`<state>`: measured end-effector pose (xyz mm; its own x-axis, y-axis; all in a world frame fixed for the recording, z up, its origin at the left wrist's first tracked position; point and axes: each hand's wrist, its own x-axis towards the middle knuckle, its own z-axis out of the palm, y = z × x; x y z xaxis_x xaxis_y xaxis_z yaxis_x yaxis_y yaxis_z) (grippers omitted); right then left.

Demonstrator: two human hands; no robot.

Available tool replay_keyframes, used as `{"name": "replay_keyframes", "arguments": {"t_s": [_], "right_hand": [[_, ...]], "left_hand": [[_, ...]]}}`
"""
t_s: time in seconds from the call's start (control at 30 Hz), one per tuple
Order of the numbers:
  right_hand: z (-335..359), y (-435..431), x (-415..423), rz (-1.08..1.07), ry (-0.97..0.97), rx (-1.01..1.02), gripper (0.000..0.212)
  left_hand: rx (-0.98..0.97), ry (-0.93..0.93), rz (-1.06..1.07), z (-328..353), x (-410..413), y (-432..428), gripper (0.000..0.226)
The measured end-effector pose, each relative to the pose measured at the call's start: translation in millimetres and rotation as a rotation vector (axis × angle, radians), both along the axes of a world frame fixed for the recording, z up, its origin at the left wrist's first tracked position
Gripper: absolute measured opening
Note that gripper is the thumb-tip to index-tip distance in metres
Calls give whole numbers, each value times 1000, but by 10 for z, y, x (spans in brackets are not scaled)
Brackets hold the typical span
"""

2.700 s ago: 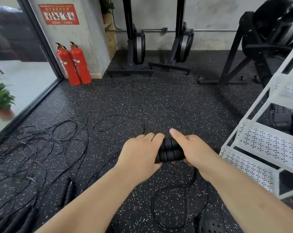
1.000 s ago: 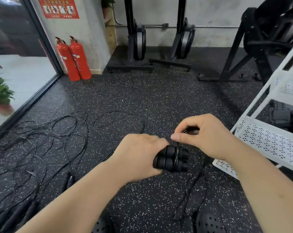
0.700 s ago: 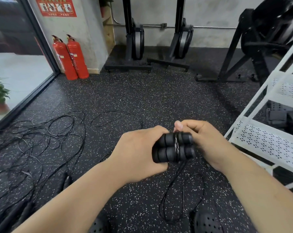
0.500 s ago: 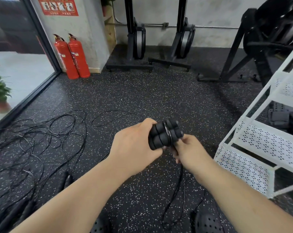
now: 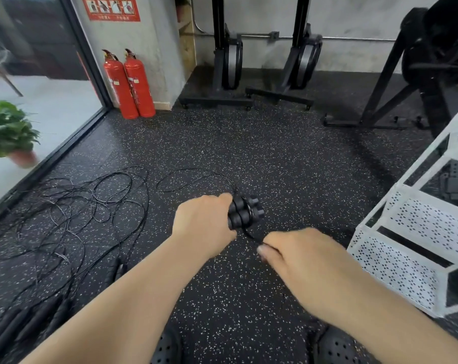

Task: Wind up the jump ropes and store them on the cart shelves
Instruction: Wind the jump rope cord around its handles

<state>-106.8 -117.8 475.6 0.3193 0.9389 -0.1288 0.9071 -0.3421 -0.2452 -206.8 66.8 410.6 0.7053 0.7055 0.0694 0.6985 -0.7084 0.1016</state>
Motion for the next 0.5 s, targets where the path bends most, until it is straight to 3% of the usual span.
{"name": "replay_keyframes", "arguments": {"t_s": [0.2, 0.33, 0.5], "right_hand": [[147, -10, 511, -33, -7, 180, 30], [97, -26, 831, -54, 236, 197, 17], [26, -35, 954, -28, 489, 248, 17]], "left_hand": [[18, 74, -295, 25, 71, -298, 38], [64, 20, -493, 106, 69, -416, 26], [76, -75, -639, 133, 78, -469, 30]]}}
